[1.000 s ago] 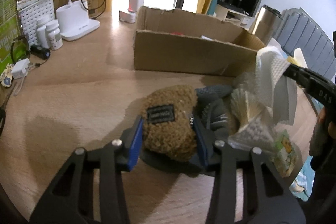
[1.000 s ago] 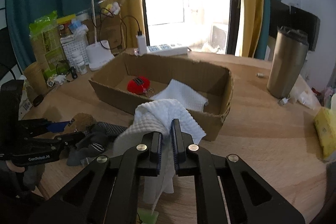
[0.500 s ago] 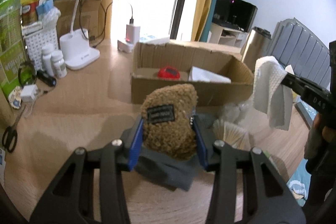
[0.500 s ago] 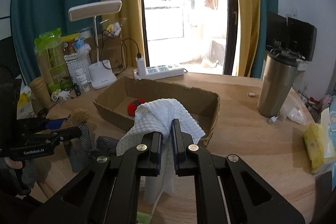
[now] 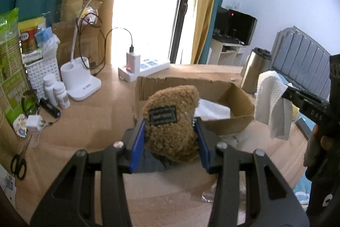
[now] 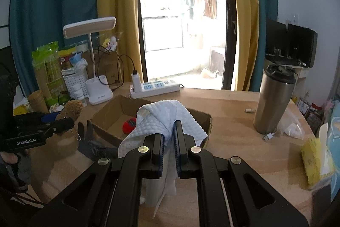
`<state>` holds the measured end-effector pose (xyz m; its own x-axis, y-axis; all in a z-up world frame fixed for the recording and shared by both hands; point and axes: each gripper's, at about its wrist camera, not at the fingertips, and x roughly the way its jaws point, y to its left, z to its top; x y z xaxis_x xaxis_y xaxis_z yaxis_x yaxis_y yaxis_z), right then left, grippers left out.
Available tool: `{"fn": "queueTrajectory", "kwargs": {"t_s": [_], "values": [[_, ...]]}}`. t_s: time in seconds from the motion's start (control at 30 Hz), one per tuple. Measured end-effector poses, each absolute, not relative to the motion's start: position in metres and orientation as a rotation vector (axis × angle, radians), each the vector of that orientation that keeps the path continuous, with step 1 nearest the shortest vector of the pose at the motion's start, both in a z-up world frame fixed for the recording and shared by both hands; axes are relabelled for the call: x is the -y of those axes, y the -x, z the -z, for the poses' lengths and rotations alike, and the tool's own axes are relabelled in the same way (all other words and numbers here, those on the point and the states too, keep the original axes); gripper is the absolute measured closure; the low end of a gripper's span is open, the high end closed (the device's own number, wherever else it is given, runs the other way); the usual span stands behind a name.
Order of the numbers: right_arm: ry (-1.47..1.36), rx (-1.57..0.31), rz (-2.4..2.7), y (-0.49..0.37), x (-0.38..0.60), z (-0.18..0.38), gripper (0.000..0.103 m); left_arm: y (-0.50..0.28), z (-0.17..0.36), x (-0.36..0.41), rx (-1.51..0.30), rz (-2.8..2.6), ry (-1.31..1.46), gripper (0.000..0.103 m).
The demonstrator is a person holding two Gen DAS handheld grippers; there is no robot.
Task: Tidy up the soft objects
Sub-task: 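Carry the towel and plush toy over the box and release them inside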
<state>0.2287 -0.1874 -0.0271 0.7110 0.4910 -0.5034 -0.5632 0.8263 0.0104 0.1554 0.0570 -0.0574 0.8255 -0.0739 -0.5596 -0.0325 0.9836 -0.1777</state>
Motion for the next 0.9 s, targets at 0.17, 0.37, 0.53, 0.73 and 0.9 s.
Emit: {"fn": "queueTrajectory", "kwargs": {"t_s": [0.17, 0.37, 0.53, 0.73, 0.9], "values": [[0.148, -0.509, -0.591, -0.235, 0.185, 0.025, 0.093, -0.160, 0.051, -0.062, -0.586, 0.016, 0.190, 0.057], [0.143, -0.503, -0.590, -0.243, 0.184, 0.023, 0.093, -0.167, 0.045, -0.071, -0.566, 0.008, 0.208, 0.057], [0.145, -0.502, -0.588, -0.252, 0.182, 0.024, 0.093, -0.179, 0.039, -0.079, -0.543, -0.008, 0.205, 0.057], [0.146, -0.505, -0.586, -0.264, 0.177, 0.026, 0.093, -0.195, 0.037, -0.083, -0.533, -0.005, 0.199, 0.057], [0.151, -0.513, -0.588, -0.278, 0.171, 0.028, 0.093, -0.211, 0.043, -0.083, -0.544, 0.003, 0.199, 0.056]]}}
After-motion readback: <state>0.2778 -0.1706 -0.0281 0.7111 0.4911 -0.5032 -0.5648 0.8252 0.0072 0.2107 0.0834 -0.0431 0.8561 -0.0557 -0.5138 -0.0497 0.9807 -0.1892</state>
